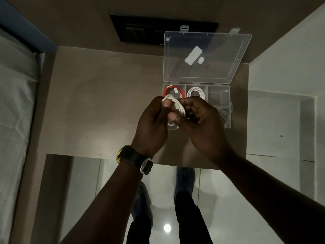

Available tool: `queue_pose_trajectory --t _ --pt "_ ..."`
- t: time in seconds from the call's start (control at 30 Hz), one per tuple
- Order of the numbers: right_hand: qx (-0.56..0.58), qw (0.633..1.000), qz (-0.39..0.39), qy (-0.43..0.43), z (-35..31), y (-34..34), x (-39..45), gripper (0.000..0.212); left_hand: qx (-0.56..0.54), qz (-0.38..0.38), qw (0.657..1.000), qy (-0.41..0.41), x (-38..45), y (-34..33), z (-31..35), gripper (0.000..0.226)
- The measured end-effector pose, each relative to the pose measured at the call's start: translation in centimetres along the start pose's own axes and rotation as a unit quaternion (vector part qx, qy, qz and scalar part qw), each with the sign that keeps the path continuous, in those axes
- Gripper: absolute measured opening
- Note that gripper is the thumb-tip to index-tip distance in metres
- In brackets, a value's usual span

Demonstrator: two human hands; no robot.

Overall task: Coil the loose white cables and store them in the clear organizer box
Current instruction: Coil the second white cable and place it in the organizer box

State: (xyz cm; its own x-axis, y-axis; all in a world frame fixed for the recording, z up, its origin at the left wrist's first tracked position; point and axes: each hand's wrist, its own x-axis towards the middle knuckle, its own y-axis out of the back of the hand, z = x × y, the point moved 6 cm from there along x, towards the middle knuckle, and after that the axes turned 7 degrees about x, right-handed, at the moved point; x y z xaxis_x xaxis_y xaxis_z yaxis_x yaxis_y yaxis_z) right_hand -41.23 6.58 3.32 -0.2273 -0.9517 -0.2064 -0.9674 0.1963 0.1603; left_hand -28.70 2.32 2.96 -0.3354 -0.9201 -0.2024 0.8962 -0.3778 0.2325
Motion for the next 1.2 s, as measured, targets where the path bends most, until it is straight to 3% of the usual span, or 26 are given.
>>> queue_pose_trajectory --t 0.07,0.17,0.27,0.33,0.47,0.6,0.77,0.9,1.07,1.13,1.2 --pt "0.021 1.0 -0.005 -0.006 0.2 0.6 0.2 0.021 -0.026 -0.008 0.999 0.024 -0.1 -0.5 -0.6 0.03" --pt "0.168 0.982 0.011 -0.092 1.2 1.9 0.8 0.019 0.002 -0.023 1.0 0.02 0.3 -1.2 -1.2 0.021" --pt "0.308 0.93 0.001 -0.198 2.9 2.8 0.9 0.016 -0.028 -0.06 0.997 0.038 1.5 -1.8 -1.7 0.013" --pt "0.384 0.891 0.002 -0.244 4.0 3.7 1.0 0.019 -0.095 -0.097 0.988 0.08 2.4 -2.6 -2.4 0.019" --pt "0.407 0.873 0.021 -0.269 6.4 6.8 1.8 0.034 -0.151 -0.163 0.961 0.163 3.9 -5.7 -3.4 0.019" --pt "0.399 0.881 0.086 -0.24 8.6 10.9 3.7 0.02 -0.14 -0.155 0.96 0.188 6.7 -9.4 -3.4 0.03" --pt "0.222 0.939 0.188 -0.186 10.5 14.6 6.2 0.02 -0.056 -0.078 0.977 0.189 9.9 -12.7 -3.5 0.016" --pt "0.009 0.96 0.246 -0.131 11.0 15.2 7.4 0.018 0.129 -0.001 0.982 0.139 10.6 -13.7 -4.0 0.007" --pt "-0.209 0.952 0.219 -0.043 9.9 14.5 7.8 0.021 0.255 0.033 0.966 0.018 10.8 -14.3 -2.8 0.019" --pt "-0.263 0.943 0.203 -0.004 9.6 14.1 7.6 0.023 0.294 0.032 0.955 -0.021 10.6 -14.6 -2.7 0.02" --pt "-0.295 0.939 0.175 0.021 9.7 13.9 7.5 0.023 0.308 0.04 0.95 -0.039 10.2 -14.8 -3.0 0.034"
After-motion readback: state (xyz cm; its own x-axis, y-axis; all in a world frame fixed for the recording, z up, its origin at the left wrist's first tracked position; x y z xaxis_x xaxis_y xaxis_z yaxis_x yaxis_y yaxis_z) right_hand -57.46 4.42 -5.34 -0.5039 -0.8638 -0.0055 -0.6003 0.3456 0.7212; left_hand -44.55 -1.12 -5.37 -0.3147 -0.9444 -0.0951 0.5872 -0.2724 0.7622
